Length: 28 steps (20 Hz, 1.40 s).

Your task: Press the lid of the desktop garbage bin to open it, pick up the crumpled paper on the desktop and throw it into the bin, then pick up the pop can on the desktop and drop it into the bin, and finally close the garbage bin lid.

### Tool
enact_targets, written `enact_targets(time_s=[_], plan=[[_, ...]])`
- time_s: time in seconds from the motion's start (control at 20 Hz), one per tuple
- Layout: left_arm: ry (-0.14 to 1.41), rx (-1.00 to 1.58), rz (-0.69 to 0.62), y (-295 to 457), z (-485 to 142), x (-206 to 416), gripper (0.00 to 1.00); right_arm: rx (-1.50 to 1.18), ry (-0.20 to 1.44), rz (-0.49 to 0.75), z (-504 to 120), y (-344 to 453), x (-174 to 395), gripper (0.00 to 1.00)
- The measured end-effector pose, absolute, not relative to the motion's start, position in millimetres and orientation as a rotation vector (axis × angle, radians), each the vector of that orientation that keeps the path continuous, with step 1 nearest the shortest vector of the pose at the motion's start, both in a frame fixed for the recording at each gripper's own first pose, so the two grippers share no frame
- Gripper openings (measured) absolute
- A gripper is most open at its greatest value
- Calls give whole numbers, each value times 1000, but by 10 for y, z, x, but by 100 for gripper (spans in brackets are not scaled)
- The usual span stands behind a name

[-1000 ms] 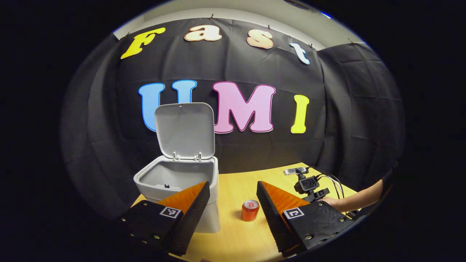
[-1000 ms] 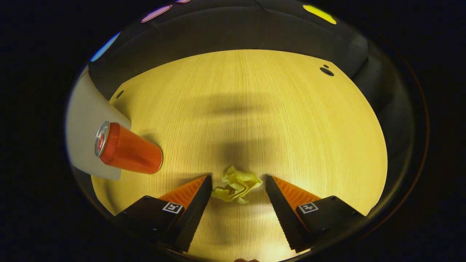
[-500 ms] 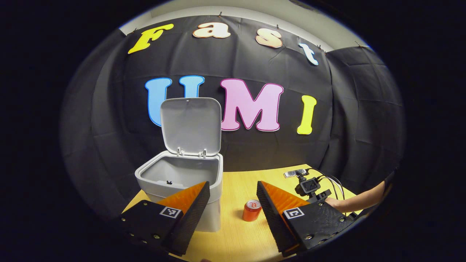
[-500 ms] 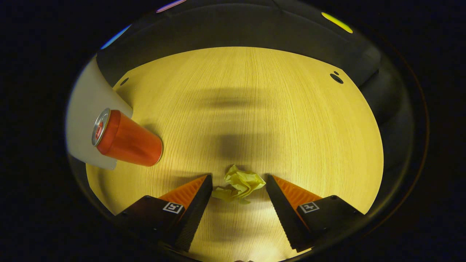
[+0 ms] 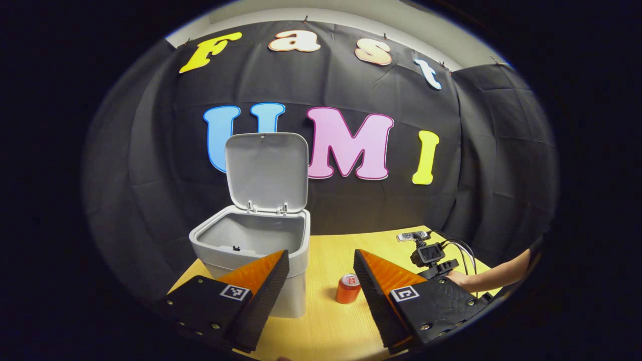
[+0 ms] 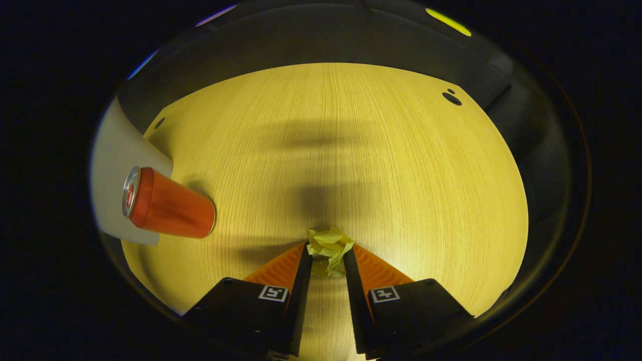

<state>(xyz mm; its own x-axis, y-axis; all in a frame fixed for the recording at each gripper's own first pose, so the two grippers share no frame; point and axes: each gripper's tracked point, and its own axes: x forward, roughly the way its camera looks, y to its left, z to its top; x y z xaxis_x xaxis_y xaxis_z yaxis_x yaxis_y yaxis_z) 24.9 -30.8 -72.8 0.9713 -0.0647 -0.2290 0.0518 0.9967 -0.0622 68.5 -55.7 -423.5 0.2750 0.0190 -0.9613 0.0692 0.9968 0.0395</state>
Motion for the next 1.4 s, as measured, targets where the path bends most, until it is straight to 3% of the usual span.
enact_targets(time_s=[0.35,0.7,1.05,1.4], plan=[[219,-56,-59,-271,-703,241,87,75,1157,3,-3856,-551,961,42],[206,-65,-74,-252,-713,237,87,56,847,133,-2424,-193,1492,42],[190,-129,-67,-150,-619,199,87,154,609,420,-961,555,1726,41],[140,-213,-26,186,-354,61,87,132,586,786,-802,1975,1639,41]])
